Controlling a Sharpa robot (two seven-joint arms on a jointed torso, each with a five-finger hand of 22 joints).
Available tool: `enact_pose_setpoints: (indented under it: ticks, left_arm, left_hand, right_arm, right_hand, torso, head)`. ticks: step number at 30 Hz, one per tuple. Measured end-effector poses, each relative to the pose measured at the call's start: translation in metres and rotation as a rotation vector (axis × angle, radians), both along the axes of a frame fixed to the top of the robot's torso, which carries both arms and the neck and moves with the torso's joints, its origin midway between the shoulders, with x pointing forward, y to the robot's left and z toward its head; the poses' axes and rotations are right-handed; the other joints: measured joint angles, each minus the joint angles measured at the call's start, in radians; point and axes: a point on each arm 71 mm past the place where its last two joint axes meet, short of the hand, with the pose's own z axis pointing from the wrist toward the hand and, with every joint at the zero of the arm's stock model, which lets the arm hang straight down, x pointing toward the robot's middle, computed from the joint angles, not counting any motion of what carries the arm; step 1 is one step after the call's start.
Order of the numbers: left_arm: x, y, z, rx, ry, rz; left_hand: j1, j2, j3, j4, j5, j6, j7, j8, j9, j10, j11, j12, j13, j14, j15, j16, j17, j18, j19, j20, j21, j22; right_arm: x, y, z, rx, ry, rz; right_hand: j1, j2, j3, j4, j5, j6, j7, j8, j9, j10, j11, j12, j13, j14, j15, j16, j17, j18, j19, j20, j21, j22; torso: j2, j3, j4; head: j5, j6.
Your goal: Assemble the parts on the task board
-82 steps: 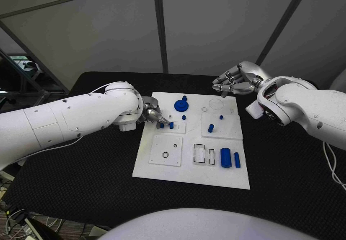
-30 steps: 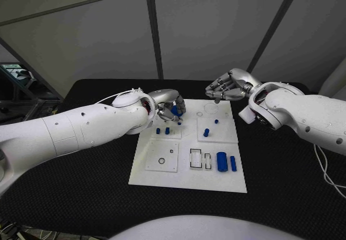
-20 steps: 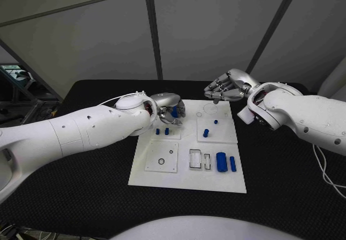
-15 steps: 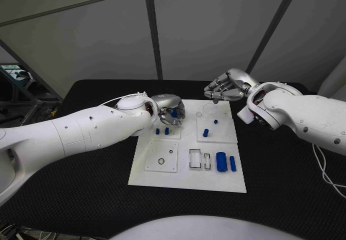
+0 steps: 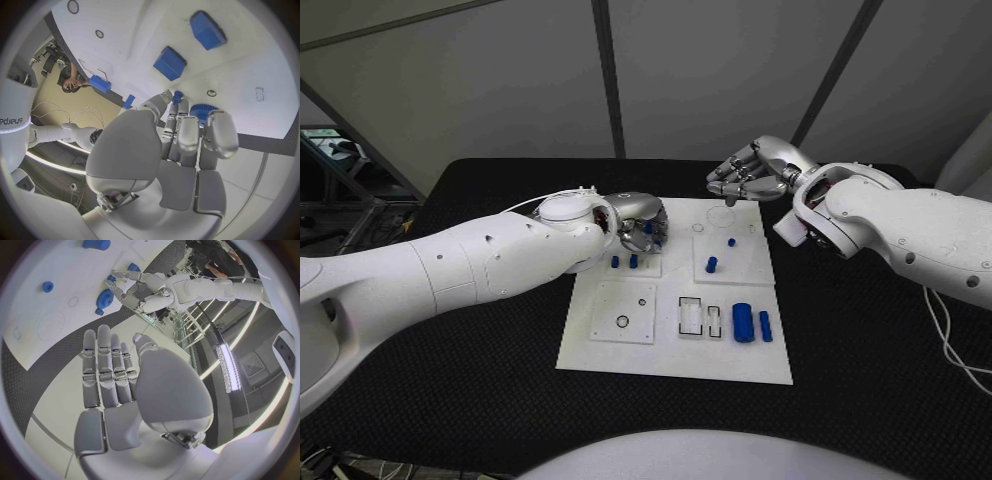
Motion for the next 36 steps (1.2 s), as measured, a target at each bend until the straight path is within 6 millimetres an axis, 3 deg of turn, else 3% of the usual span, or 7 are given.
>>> enact_pose_setpoints:
  ticks: [4,6,11,13,15,17,36]
  left_arm:
    - [0.0004,0.0,-0.0012,0.004,0.001,0.003]
    - [0.0011,0.0005,-0.0015,0.006,0.001,0.006]
    - [0.0022,0.0011,-0.002,0.009,0.001,0.012]
    - [0.0025,0.001,-0.002,0.01,0.002,0.014]
    - [0.0026,0.0009,-0.0021,0.011,0.002,0.016]
    - [0.0027,0.0008,-0.0022,0.012,0.003,0.018]
    - [0.0015,0.001,-0.0026,0.003,0.0,0.023]
  left_hand:
    - [0.0,0.0,0.014,-0.004,0.0,0.002,0.002,-0.004,-0.002,0.003,-0.001,-0.002,-0.003,0.004,-0.004,0.0,-0.001,-0.002,0.0,0.0,0.006,0.003]
    - [0.0,0.0,0.018,-0.004,0.0,0.003,0.003,-0.004,-0.002,0.008,-0.002,-0.003,-0.004,0.004,-0.004,0.0,-0.002,-0.047,0.0,0.0,0.006,0.004]
    - [0.004,0.004,0.031,-0.009,0.0,0.003,0.003,-0.009,-0.006,0.01,0.0,-0.011,-0.007,0.004,-0.004,0.0,-0.007,-0.045,0.0,0.0,0.006,0.006]
    - [0.004,0.004,0.034,-0.007,0.0,0.003,0.003,-0.011,-0.006,0.01,0.0,-0.011,-0.008,0.004,-0.004,0.0,-0.007,0.0,0.011,0.0,0.02,0.017]
    - [0.004,0.004,0.037,-0.01,0.0,0.003,0.003,-0.011,-0.007,0.01,0.0,-0.011,-0.009,0.004,-0.004,0.0,-0.007,-0.002,0.014,0.0,0.035,0.021]
    - [0.004,0.004,0.038,-0.011,0.0,0.003,0.003,-0.011,-0.007,0.01,0.0,-0.011,-0.009,0.004,-0.004,0.0,-0.008,-0.038,0.014,0.0,0.037,0.021]
    - [0.014,0.033,0.11,-0.041,-0.005,0.065,-0.003,-0.004,-0.009,0.079,-0.016,-0.009,-0.004,0.012,-0.012,0.01,-0.007,-0.039,0.03,-0.009,0.068,0.021]
  right_arm:
    - [0.0,0.0009,0.0,0.0,0.0,0.002]
    - [0.0001,0.0009,0.0,0.0,0.0,0.002]
    - [0.0001,0.0011,0.0,0.0,-0.001,0.002]
    - [0.0001,0.0012,0.0,0.0,-0.001,0.002]
    - [0.0001,0.0012,0.0,-0.001,-0.001,0.002]
    - [0.0001,0.0012,-0.0001,-0.001,-0.002,0.002]
    - [0.0,0.0018,-0.0005,-0.004,-0.003,0.004]
  right_hand:
    - [0.0,0.0,0.0,0.0,0.0,0.0,0.0,0.0,0.0,0.0,0.0,0.0,0.0,0.0,0.0,0.0,0.0,0.0,0.0,0.0,0.0,0.0]
    - [0.0,0.0,0.0,0.0,0.0,0.0,0.0,0.0,0.0,0.0,0.0,0.0,0.0,0.0,0.0,0.0,0.0,0.0,0.0,0.0,0.0,0.0]
    - [0.0,0.0,0.0,0.0,0.0,0.0,0.0,0.0,0.0,0.0,0.0,0.0,0.0,0.0,0.0,0.0,0.0,0.0,0.0,0.0,0.0,0.0]
    - [0.0,0.0,0.0,0.0,0.0,0.0,0.0,0.0,0.0,0.0,0.0,0.0,0.0,0.0,0.0,0.0,0.0,0.0,0.0,0.0,0.0,0.0]
    - [0.0,0.0,0.0,0.0,0.0,0.0,0.0,0.0,0.0,0.0,0.0,0.0,0.0,0.0,0.0,0.0,0.0,0.0,0.0,0.0,0.0,0.0]
    - [0.0,0.0,0.0,0.0,0.0,0.0,0.0,0.0,0.0,0.0,0.0,0.0,0.0,0.0,0.0,0.0,0.0,0.0,0.0,0.0,0.0,0.0]
    - [0.0,0.0,0.0,0.0,0.006,0.0,0.0,0.0,0.0,0.0,0.0,0.0,0.0,0.0,0.0,0.0,0.0,0.0,0.0,0.0,0.0,0.0]
  torso:
    - [0.0,0.0001,0.0]
    - [0.0,0.0001,0.0001]
    - [0.0,0.0,0.0001]
    - [0.0,0.0,0.0001]
    - [0.0,0.0,0.0001]
    - [0.0,0.0,0.0001]
    - [-0.001,-0.0003,0.0005]
  head:
    - [0.0,-0.001]
    - [0.001,-0.001]
    - [0.001,-0.002]
    - [0.001,-0.002]
    - [0.001,-0.003]
    - [0.001,-0.004]
    - [0.001,-0.004]
